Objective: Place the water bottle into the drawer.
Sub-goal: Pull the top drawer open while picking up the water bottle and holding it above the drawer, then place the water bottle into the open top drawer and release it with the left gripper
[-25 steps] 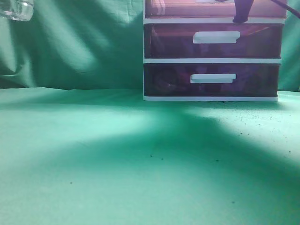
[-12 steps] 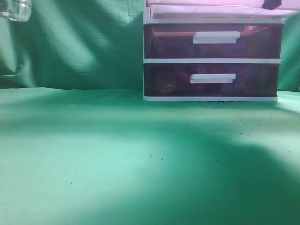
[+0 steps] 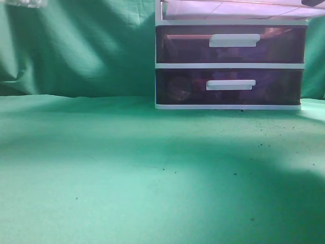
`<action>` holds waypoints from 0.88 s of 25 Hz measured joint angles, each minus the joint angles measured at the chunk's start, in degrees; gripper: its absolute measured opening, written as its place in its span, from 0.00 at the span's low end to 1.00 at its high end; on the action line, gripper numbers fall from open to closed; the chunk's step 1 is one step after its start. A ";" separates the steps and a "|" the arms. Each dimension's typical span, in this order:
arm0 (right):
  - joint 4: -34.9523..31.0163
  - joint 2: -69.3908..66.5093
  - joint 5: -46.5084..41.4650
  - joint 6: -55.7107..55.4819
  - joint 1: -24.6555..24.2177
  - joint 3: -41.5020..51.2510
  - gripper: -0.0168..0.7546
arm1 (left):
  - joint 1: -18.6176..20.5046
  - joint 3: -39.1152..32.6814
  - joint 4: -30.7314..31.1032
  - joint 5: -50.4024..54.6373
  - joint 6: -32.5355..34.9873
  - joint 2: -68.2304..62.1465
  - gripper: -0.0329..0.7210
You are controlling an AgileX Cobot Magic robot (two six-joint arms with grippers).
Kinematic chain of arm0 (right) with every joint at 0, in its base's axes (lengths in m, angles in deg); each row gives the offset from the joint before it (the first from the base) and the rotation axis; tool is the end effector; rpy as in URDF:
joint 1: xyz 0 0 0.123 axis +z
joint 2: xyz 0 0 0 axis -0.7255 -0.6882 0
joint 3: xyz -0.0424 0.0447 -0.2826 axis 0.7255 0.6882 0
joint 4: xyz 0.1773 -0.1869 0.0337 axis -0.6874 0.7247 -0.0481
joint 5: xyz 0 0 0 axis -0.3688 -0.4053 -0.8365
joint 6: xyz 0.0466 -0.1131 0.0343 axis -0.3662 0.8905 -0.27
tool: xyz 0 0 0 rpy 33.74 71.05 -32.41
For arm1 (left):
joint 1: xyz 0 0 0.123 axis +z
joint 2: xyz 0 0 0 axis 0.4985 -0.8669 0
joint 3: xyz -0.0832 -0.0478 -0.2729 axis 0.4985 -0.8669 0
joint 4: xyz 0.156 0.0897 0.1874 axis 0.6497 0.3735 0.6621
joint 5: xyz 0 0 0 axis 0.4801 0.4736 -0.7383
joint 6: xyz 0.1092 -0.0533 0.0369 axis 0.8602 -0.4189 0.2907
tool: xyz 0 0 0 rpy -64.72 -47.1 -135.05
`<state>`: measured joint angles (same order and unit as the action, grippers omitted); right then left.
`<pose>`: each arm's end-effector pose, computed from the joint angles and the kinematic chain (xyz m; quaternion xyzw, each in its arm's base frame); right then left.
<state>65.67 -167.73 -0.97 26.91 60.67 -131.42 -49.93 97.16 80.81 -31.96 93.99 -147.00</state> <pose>0.3398 0.0938 0.2641 -0.5947 0.4852 -0.3498 0.5371 0.2831 -0.1027 0.3241 0.1877 0.8450 -0.0630 0.4967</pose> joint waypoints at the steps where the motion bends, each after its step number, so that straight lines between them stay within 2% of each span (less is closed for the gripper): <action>1: 0.00 0.00 0.00 0.00 0.00 0.00 0.15 | -0.51 0.83 -0.26 -0.79 0.00 0.00 0.45; 10: -0.32 0.00 -1.89 -0.22 3.00 0.09 0.15 | -7.68 15.57 -0.20 -6.54 1.77 -3.37 0.45; 17: -0.40 0.00 -2.12 -0.20 3.00 0.09 0.15 | -13.62 28.07 -0.06 -10.38 1.94 -13.71 0.45; 22: -0.40 -0.12 -2.12 -0.24 3.00 0.09 0.15 | -17.26 32.88 1.27 -16.66 2.15 -21.99 0.45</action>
<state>65.27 -167.84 -3.08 26.67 63.68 -131.32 -67.19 130.04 82.09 -48.62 96.15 -168.98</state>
